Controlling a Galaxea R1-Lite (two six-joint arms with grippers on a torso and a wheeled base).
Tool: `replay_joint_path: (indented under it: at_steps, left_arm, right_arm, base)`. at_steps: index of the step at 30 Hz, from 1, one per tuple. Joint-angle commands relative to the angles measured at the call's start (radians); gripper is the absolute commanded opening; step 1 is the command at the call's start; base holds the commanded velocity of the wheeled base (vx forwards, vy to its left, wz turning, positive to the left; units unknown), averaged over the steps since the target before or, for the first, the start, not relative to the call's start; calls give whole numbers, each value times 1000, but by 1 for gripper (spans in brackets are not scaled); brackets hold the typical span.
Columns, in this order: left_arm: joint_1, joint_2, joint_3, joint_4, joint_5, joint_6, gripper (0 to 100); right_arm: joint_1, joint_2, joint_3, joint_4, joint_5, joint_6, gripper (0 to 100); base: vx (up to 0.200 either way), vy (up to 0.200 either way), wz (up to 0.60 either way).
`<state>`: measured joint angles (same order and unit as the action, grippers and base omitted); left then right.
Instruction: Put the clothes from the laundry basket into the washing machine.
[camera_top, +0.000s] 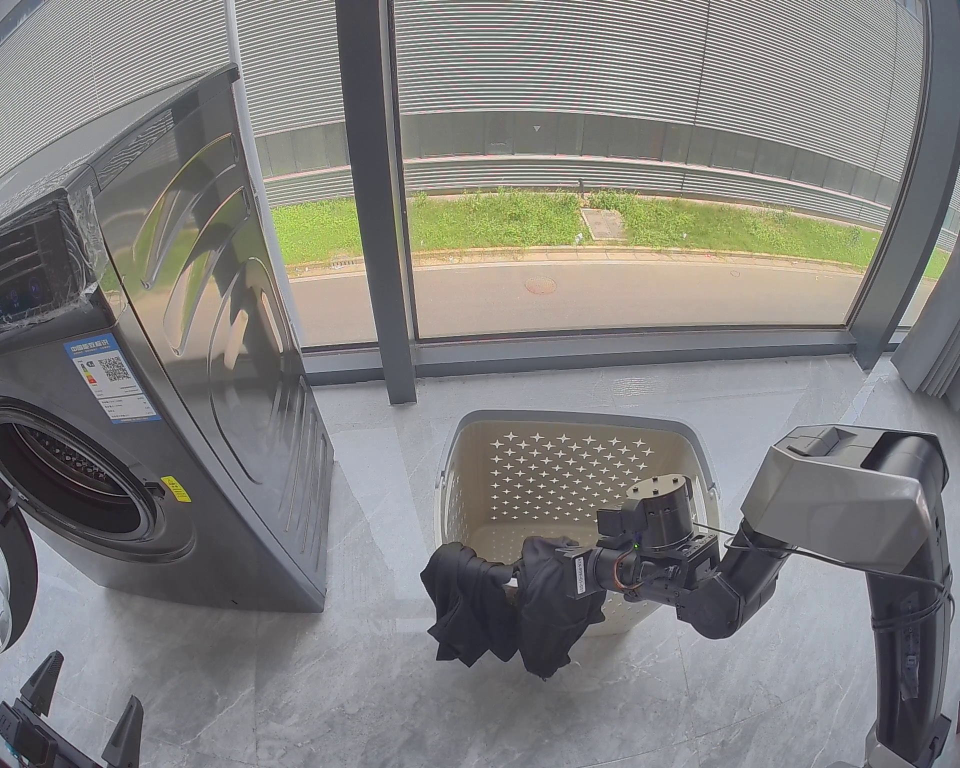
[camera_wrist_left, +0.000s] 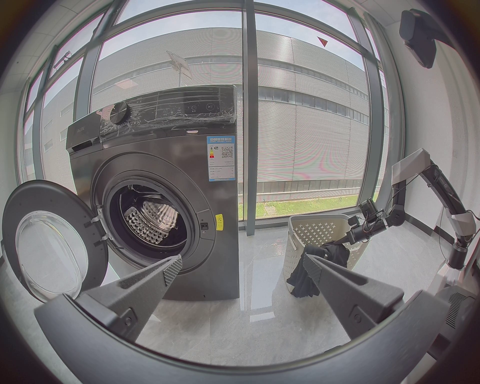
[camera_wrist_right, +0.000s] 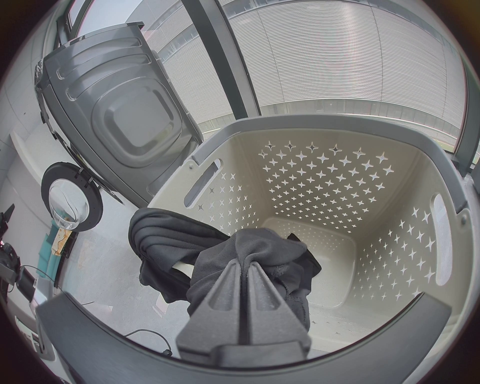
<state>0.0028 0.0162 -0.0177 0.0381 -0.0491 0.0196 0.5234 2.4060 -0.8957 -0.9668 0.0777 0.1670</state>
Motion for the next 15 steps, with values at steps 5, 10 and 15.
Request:
replay_joint_path:
  at_steps: [5,10,15]
  left_arm:
    - [0,-15,16,0,0,0,100]
    - [0,-16,16,0,0,0,100]
    - [0,-15,16,0,0,0,100]
  right_arm:
    - [10,-7,6,-3,-1,0,0]
    - [10,1,-2,-24,-2,8,100]
    - [12,9,0,-30,1,9,100]
  base:
    - [0,0,0]
    - [0,0,0]
    - [0,0,0]
